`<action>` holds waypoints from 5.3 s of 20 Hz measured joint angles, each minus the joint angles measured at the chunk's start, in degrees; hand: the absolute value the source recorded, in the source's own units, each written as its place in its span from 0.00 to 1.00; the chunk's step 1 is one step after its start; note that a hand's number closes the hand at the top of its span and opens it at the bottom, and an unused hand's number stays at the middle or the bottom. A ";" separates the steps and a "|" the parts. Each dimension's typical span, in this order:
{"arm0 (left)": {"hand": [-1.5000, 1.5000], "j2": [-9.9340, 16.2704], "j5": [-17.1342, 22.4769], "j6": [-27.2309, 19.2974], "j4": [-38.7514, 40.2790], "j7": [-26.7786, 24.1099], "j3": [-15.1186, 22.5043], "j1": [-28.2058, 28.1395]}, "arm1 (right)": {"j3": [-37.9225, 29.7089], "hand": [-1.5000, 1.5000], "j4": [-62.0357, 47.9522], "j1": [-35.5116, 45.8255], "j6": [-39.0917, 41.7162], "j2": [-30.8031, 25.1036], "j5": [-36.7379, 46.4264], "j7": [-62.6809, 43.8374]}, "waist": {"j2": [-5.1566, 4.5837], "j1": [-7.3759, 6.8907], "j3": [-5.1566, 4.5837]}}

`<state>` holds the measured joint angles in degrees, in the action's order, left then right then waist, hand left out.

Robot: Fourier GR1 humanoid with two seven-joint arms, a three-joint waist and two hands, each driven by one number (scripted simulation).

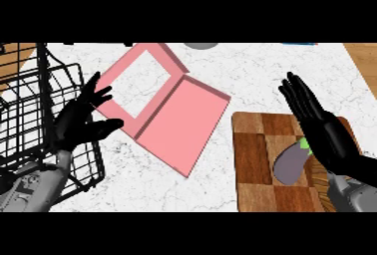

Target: Pick the croissant from the cutting board and place it in the cardboard box

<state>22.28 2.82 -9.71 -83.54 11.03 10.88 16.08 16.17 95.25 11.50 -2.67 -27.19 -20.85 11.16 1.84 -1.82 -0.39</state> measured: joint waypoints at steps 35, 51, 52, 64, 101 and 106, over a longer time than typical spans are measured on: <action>0.50 8.15 -3.19 -6.81 3.40 -5.08 -5.64 -10.66 | -3.04 0.00 -29.29 -5.52 18.99 -31.17 34.06 34.27 | -1.87 0.84 0.86; 0.50 5.53 -6.19 -4.21 5.59 -7.52 -10.02 -10.91 | 0.88 0.00 -27.53 1.65 25.33 -24.02 48.40 22.71 | -1.39 1.67 1.26; 0.50 5.50 -6.05 -3.67 5.16 -7.24 -10.40 -11.05 | 0.69 0.00 -27.13 1.41 25.66 -23.91 48.85 22.56 | -1.45 1.73 1.17; 0.50 4.29 -8.68 -1.69 4.87 -6.10 -12.72 -10.98 | -3.04 0.00 -21.23 -2.70 29.38 -20.79 51.38 24.36 | -1.47 1.94 0.97; 0.50 0.72 -13.44 3.11 5.90 -6.33 -15.85 -6.36 | -10.11 1.00 -27.49 14.11 15.91 -4.99 69.53 20.43 | -2.76 -2.13 0.83; 0.50 0.04 -14.24 3.24 6.40 -6.25 -14.69 -4.10 | -11.84 1.00 -38.97 28.08 14.62 -4.50 69.96 25.02 | -3.58 -4.38 0.87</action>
<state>22.32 -11.42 -6.46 -77.14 4.78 -3.81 11.98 4.32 56.28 39.58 11.95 -31.69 49.11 36.18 -1.74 -6.20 0.48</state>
